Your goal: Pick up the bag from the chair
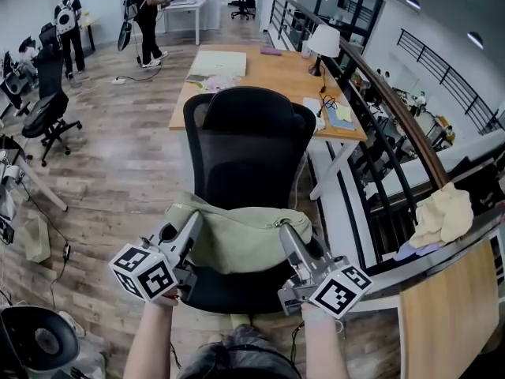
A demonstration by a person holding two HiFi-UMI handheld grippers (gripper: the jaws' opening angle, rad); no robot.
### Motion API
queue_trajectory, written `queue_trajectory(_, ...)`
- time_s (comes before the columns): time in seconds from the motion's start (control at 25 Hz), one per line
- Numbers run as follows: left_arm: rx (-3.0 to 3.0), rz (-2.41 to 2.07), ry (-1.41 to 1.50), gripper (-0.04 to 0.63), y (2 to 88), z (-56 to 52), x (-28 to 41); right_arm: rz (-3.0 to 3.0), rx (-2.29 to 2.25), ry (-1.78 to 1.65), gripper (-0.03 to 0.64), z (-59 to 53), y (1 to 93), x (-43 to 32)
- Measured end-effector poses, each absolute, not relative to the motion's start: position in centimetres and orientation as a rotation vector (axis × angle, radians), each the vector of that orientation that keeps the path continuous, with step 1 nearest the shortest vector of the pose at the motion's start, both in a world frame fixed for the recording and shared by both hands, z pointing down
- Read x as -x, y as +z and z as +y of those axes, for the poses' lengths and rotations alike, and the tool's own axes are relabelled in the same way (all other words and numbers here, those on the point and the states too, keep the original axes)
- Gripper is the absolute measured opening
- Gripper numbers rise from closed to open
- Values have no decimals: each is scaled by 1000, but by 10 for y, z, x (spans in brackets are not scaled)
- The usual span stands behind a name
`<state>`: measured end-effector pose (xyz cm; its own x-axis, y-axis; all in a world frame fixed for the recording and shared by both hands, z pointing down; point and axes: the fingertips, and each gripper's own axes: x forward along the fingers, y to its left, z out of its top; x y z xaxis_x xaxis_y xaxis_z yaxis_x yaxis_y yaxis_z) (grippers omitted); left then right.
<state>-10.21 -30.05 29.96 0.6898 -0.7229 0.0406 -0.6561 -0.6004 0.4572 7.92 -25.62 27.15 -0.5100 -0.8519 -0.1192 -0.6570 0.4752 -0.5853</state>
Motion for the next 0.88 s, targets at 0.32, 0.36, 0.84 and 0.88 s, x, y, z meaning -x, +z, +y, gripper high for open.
queue_trajectory(0.32, -2497, -1063, -274, 18, 251, -301, 105, 2343, 1242, -606, 77, -257, 225, -77)
queue_trajectory(0.36, -2503, -1063, -278, 18, 246, -301, 105, 2343, 1238, -599, 77, -256, 219, -77)
queue_trajectory(0.84, -2617, -1020, -344, 18, 177, -304, 102, 2347, 1194, -470, 77, -258, 148, -82)
queue_trajectory(0.88, -2620, -1019, -348, 18, 172, -303, 102, 2349, 1190, -459, 77, -258, 144, -82)
